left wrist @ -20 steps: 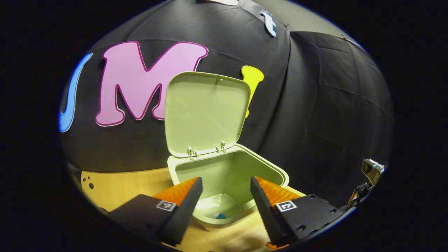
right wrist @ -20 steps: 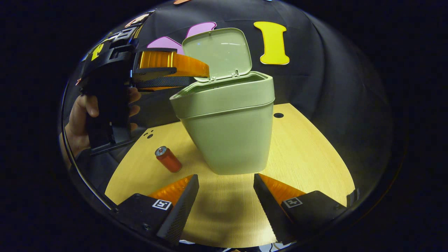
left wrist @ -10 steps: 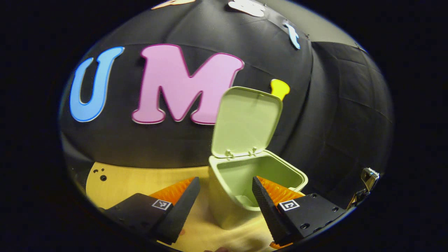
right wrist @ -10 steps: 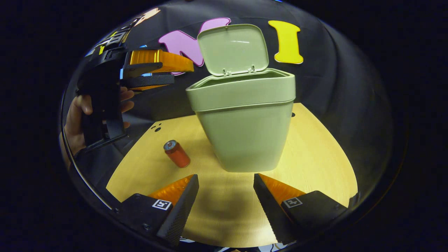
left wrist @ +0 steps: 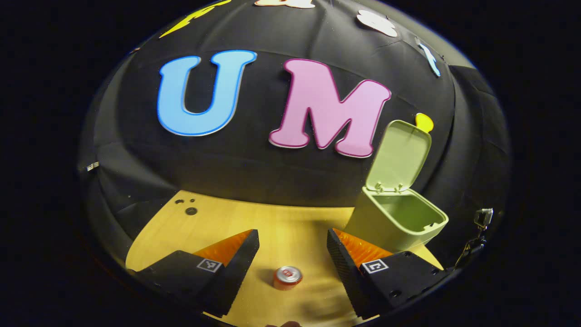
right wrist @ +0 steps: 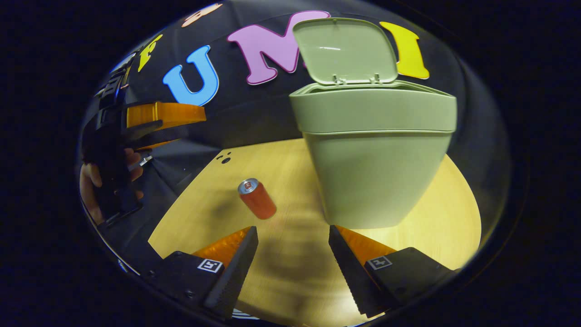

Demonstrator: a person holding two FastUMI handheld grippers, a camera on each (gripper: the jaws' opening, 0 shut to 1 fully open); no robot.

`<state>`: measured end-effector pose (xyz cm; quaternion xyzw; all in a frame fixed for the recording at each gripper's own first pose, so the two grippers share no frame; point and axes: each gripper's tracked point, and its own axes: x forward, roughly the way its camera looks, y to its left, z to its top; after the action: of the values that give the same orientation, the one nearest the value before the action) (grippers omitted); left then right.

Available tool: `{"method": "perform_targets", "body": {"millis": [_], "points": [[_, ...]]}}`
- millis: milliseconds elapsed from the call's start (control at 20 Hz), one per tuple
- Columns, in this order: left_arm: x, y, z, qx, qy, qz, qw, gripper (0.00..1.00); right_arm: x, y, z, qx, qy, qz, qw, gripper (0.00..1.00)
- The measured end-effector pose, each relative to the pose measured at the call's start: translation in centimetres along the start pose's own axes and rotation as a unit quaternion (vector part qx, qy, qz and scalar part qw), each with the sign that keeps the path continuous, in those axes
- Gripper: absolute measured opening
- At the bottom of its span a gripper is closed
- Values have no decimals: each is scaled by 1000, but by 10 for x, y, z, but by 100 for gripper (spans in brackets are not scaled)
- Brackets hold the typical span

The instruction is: Press the lid of the desktop garbage bin to open it, pick up the crumpled paper on the desktop and throw it into the bin, then pick up the pop can on the desktop and drop it into the bin, and finally close the garbage bin lid.

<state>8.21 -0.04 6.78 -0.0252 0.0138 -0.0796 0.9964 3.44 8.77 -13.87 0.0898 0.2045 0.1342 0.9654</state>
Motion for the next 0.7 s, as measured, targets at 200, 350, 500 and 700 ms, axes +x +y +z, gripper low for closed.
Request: {"method": "perform_targets", "body": {"millis": [200,350,500,700], "points": [[-24,45,-27,7,15,50,999,96,38,35,-4,-26,15,26,999,99],[-35,77,-68,0,50,84,995,96,62,49,-10,-44,26,31,998,99],[-44,97,-109,-21,76,104,991,96,87,56,-16,-56,36,27,997,99],[-55,125,-156,-44,107,129,985,96,115,65,-13,-81,31,22,996,99]]}}
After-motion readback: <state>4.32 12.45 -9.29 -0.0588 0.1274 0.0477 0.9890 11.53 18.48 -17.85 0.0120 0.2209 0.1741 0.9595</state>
